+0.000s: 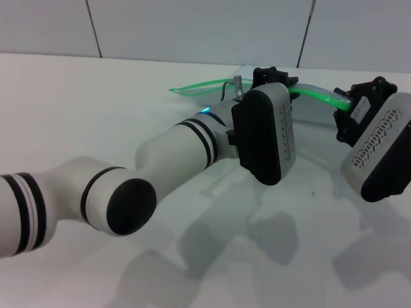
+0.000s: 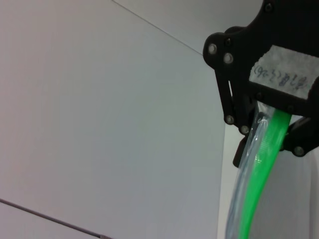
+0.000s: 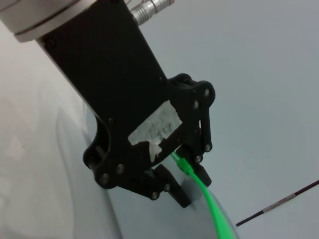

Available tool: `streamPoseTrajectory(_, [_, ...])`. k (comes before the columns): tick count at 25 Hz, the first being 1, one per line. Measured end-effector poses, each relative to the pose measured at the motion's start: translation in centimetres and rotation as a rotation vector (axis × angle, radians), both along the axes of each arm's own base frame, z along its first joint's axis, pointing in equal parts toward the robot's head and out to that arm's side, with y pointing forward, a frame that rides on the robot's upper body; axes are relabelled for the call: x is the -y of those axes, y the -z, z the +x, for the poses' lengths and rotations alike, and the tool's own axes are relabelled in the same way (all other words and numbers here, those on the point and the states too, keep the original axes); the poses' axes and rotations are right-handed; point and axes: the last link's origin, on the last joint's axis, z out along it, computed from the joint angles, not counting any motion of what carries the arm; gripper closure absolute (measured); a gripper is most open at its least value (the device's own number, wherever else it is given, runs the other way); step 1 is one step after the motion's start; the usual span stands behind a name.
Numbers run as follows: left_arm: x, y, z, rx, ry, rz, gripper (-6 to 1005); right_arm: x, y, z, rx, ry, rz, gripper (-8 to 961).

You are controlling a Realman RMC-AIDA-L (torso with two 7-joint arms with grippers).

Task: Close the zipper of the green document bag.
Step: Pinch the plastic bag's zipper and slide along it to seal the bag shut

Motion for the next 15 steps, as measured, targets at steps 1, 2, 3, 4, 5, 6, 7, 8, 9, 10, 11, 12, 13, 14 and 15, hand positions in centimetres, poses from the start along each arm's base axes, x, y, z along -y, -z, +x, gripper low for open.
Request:
streamPoseTrajectory(1, [0.0,0.0,0.0,0.0,0.0,0.0,766,0.0,0.0,-0.01,0.0,0.0,0.0,903])
streamPoseTrajectory(2, [0.01,0.01,0.0,0.0,0.001,0.0,783,-0.01,0.0,-0.02,0.0,-0.001,0.0,903])
streamPoseTrajectory(3, [0.04,0.03,-0.01,-0.001,0.001,-0.001,799,-0.03,0.0,-0.05,0.0,-0.001,0.0,903])
streamPoseTrajectory(4, [0.08,0.07,-0.01,-0.002,0.003,-0.002,816,-0.04,-0.01,-0.06,0.0,-0.002,0.0,903])
streamPoseTrajectory(5, [0.14,0.11,0.01,-0.003,0.005,-0.004,832,-0.06,0.01,-0.02,0.001,-0.001,-0.001,903])
streamPoseTrajectory(6, [0.19,0.15,0.03,-0.003,0.006,-0.005,840,-0.07,0.04,0.0,0.002,-0.001,-0.001,903])
streamPoseTrajectory(7, [0.21,0.16,0.06,-0.002,0.007,-0.005,847,-0.08,0.06,0.02,0.002,0.0,-0.002,904])
streamPoseTrajectory(8, [0.22,0.16,0.08,-0.001,0.007,-0.006,855,-0.09,0.07,0.03,0.003,0.0,-0.002,904])
streamPoseTrajectory(9, [0.23,0.16,0.11,0.0,0.007,-0.006,862,-0.09,0.08,0.03,0.003,0.0,-0.002,904])
streamPoseTrajectory(10, [0.23,0.16,0.11,0.001,0.007,-0.006,869,-0.09,0.08,0.03,0.003,0.0,-0.002,904])
streamPoseTrajectory(11, [0.22,0.15,0.13,0.002,0.007,-0.005,877,-0.09,0.08,0.03,0.003,0.0,-0.002,904])
streamPoseTrajectory(12, [0.22,0.14,0.14,0.003,0.007,-0.004,878,-0.09,0.09,0.04,0.003,0.0,-0.002,904])
streamPoseTrajectory(13, [0.22,0.14,0.16,0.004,0.008,-0.003,879,-0.09,0.09,0.04,0.003,0.001,-0.003,904])
streamPoseTrajectory(14, [0.22,0.12,0.18,0.005,0.008,-0.002,879,-0.09,0.09,0.04,0.003,0.001,-0.003,904])
streamPoseTrajectory(15, [0.23,0.13,0.2,0.006,0.009,-0.002,880,-0.09,0.1,0.05,0.003,0.001,-0.003,904])
